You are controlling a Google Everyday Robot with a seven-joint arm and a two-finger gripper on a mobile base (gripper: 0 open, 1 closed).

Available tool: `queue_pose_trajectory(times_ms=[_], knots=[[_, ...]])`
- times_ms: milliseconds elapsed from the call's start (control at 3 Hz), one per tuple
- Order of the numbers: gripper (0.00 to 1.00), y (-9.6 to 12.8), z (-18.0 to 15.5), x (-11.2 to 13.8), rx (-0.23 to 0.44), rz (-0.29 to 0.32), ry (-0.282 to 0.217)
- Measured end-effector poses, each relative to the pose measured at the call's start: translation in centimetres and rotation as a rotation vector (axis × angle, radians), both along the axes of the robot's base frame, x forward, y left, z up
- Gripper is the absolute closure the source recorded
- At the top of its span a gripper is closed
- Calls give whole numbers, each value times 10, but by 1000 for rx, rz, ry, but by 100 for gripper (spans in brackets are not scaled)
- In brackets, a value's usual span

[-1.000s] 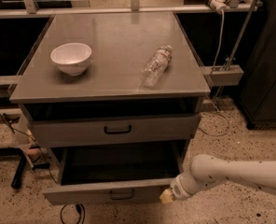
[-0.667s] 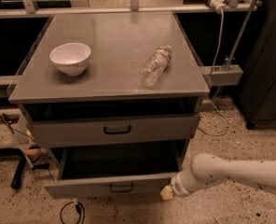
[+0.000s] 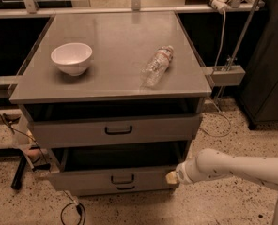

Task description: Close middle drawer

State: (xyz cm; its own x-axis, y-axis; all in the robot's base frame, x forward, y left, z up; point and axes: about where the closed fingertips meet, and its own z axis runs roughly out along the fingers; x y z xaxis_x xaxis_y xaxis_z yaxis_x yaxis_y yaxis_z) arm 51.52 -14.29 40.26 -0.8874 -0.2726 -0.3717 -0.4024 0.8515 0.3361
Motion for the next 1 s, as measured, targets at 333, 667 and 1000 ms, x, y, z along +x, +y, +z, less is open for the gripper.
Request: queue_pose_trajectory(times_ms=[333,667,1000], knots=[[100,-9,2,17,-6,-47,-28],[100,-17,4,31,-8,-80,-43],[100,-22,1,46,-6,-103,-45]])
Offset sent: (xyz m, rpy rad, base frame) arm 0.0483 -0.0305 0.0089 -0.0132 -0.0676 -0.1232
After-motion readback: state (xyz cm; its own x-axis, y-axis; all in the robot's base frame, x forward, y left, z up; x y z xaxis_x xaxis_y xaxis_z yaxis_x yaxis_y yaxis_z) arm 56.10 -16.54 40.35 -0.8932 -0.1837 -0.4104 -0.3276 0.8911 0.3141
